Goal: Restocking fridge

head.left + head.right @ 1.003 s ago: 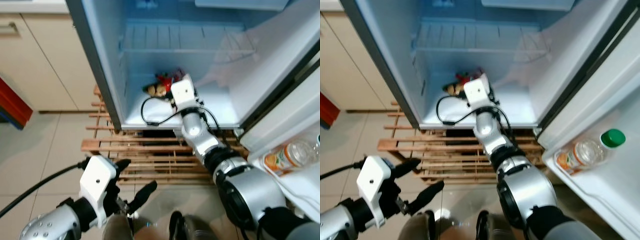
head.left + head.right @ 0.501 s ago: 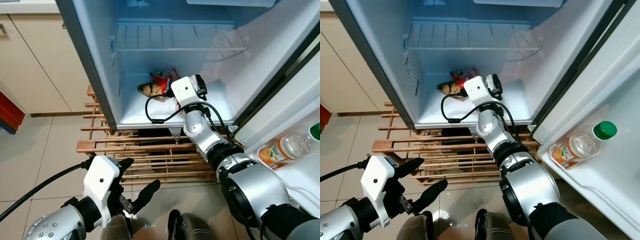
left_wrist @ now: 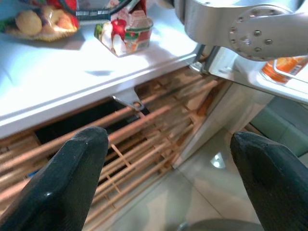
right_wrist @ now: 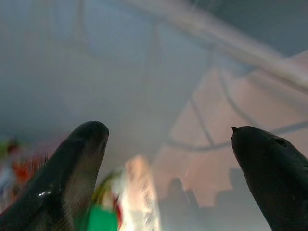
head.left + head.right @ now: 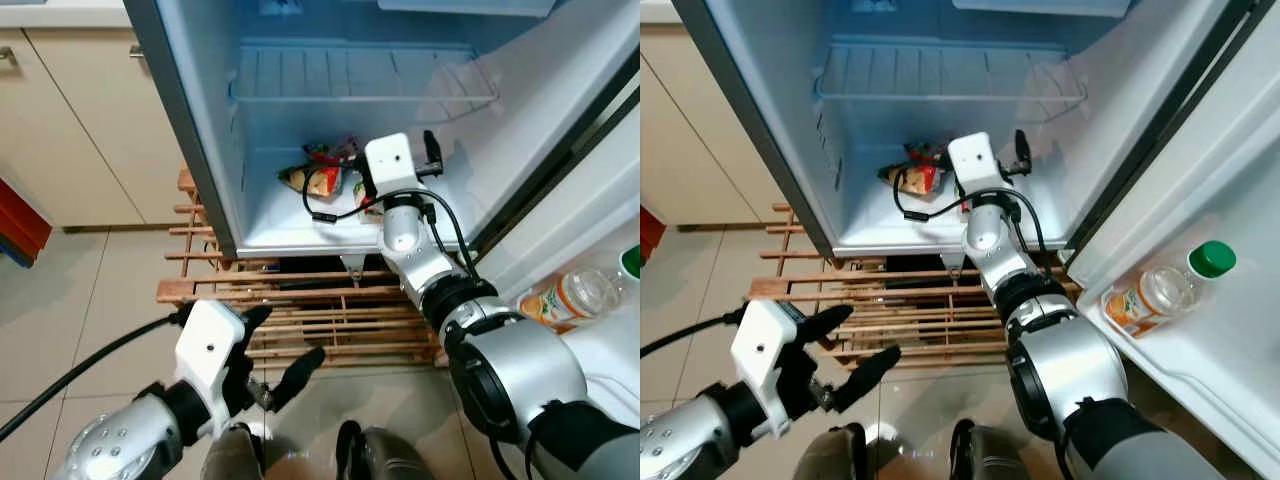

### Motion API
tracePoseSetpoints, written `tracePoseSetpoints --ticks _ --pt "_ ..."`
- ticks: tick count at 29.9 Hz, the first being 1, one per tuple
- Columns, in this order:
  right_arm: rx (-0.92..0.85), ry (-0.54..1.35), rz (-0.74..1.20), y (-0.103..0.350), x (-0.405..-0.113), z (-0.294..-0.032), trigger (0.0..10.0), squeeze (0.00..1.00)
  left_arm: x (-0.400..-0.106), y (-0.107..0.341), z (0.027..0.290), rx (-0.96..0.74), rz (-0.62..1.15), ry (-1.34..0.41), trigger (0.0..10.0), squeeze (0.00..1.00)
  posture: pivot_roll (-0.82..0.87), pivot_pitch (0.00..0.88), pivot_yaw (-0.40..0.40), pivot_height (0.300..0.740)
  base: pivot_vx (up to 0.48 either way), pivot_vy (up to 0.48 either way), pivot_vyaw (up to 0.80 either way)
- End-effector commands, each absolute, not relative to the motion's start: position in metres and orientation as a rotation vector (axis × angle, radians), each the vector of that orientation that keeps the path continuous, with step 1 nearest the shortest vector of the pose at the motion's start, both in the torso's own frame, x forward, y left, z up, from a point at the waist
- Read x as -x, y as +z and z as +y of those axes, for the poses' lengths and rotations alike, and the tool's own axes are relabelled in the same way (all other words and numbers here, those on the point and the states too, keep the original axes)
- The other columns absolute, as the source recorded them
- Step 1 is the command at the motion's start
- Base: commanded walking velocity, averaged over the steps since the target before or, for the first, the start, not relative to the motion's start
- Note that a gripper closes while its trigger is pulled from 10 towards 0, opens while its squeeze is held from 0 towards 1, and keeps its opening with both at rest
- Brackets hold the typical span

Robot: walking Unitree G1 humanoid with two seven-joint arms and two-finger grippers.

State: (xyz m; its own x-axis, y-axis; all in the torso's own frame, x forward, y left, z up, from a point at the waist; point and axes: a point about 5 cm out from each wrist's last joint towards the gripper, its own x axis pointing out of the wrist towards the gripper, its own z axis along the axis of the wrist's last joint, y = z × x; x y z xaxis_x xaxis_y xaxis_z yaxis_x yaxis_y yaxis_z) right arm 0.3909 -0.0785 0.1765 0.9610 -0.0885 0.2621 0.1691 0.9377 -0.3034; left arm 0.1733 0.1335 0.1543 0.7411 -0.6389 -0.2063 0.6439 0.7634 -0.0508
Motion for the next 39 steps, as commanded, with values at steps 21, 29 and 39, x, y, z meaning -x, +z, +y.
tracePoseSetpoints --ticks 21,29,39 --pt "0.141 -0.122 -0.531 0.186 -0.347 -0.112 10.0 1.00 -0.246 0.145 0.134 0.005 0.103 -0.677 10.0 0.00 0.00 0.000 -0.058 0.740 0.000 0.000 0.00" --pt "0.203 0.033 -0.383 0.144 -0.297 -0.136 10.0 1.00 -0.263 0.143 0.147 0.083 0.053 -0.402 10.0 0.00 -0.04 0.000 -0.061 0.740 0.000 0.000 0.00" --pt "0.124 -0.040 -0.053 0.095 -0.253 -0.184 10.0 1.00 -0.263 0.137 0.172 -0.138 -0.021 -0.099 10.0 0.00 -0.08 0.000 -0.045 0.740 0.000 0.000 0.00"
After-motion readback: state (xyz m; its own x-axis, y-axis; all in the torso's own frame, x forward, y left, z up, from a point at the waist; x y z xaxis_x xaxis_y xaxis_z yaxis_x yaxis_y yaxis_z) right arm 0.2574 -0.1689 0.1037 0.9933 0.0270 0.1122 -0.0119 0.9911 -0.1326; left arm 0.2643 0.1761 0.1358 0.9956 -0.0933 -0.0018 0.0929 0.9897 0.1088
